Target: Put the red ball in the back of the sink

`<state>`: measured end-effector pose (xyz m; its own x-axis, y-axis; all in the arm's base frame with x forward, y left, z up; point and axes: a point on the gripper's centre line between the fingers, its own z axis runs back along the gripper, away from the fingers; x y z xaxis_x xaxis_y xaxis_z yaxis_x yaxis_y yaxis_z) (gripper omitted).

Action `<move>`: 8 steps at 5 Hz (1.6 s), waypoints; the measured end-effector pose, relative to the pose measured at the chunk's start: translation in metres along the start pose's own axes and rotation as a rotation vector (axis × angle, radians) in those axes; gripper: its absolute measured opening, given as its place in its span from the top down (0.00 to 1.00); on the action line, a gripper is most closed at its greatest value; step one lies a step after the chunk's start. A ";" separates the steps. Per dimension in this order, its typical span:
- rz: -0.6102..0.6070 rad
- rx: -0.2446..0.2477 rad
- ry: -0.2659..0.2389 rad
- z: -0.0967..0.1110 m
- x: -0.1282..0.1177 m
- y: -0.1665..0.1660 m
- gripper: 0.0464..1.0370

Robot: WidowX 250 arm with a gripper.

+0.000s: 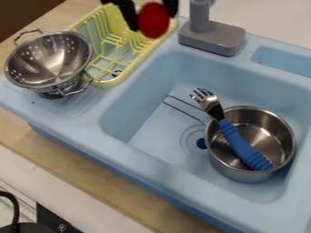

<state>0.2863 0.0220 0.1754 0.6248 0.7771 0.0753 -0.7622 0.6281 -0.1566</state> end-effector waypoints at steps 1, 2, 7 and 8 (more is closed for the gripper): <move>-0.079 -0.008 0.004 -0.005 -0.022 -0.011 0.30; -0.137 -0.008 0.023 -0.010 -0.036 -0.018 0.30; -0.391 -0.133 -0.041 -0.050 -0.047 -0.083 0.30; -0.434 -0.168 -0.101 -0.049 -0.045 -0.095 0.30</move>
<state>0.3388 -0.0740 0.1388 0.8533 0.4500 0.2634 -0.3914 0.8866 -0.2464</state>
